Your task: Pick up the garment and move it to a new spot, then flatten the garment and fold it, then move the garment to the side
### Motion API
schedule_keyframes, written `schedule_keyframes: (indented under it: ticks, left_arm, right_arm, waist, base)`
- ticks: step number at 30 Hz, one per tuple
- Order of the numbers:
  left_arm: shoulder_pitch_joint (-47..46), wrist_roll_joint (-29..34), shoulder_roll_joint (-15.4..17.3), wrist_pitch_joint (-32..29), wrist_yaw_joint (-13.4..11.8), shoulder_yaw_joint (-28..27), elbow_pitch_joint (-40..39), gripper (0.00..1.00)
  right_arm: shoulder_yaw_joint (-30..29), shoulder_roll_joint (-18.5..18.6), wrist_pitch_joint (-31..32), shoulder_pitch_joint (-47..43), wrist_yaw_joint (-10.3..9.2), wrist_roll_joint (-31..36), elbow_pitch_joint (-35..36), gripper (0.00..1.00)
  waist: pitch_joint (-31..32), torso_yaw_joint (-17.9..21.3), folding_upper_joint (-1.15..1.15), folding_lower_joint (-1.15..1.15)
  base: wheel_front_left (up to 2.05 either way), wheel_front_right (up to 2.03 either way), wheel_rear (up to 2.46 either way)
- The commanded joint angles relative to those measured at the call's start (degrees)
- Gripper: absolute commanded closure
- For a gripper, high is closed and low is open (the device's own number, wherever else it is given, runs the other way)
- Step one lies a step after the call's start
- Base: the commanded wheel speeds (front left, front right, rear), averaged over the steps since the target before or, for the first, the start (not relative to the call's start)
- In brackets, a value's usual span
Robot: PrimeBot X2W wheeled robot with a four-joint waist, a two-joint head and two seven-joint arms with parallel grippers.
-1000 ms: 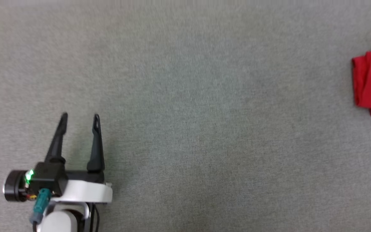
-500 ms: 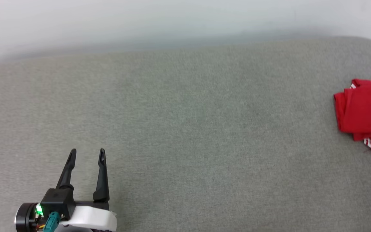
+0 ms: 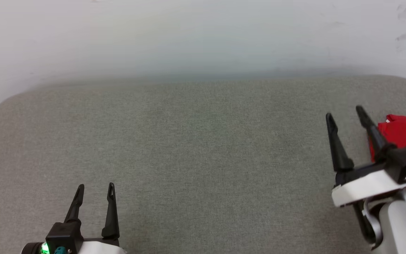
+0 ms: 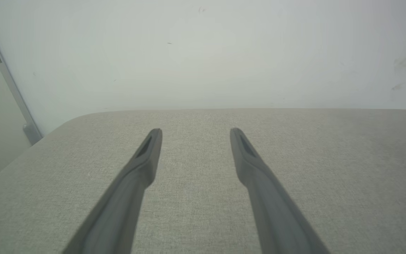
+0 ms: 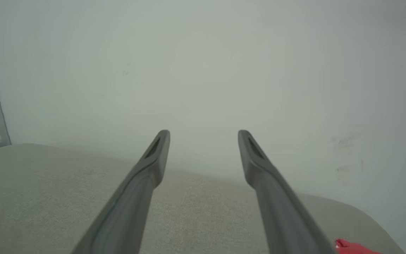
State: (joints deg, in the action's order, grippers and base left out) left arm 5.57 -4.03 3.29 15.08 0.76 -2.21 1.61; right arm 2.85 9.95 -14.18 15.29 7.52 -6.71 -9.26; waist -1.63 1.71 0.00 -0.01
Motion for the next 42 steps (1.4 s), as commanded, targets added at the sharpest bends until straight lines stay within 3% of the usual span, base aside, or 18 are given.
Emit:
schedule_keyframes:
  ticks: [1, 16, 42]
  left_arm:
    - [0.6, -0.2, 0.0, 0.1, 0.0, 0.0, 0.2, 0.0]
    - [3.2, -0.8, -0.1, 0.1, 1.1, -0.4, -0.2, 0.0]
    - [5.0, -0.7, -0.3, 0.1, 2.0, 0.8, 0.1, 0.0]
  right_arm:
    - [-0.1, -1.2, -0.4, -2.2, -0.07, -0.8, -0.2, 0.0]
    - [-2.1, -6.4, -1.0, -16.4, -0.06, -1.8, 1.7, 0.0]
    - [-3.8, -7.2, -0.6, -23.3, -0.06, -0.9, 5.7, 0.0]
  waist:
    - [0.8, -0.5, 0.0, 0.01]
    - [3.1, -1.4, 0.0, 0.01]
    - [4.8, -1.7, 0.0, 0.01]
  base:
    - [0.0, 0.0, 0.0]
    - [0.0, 0.0, 0.0]
    - [0.0, 0.0, 0.0]
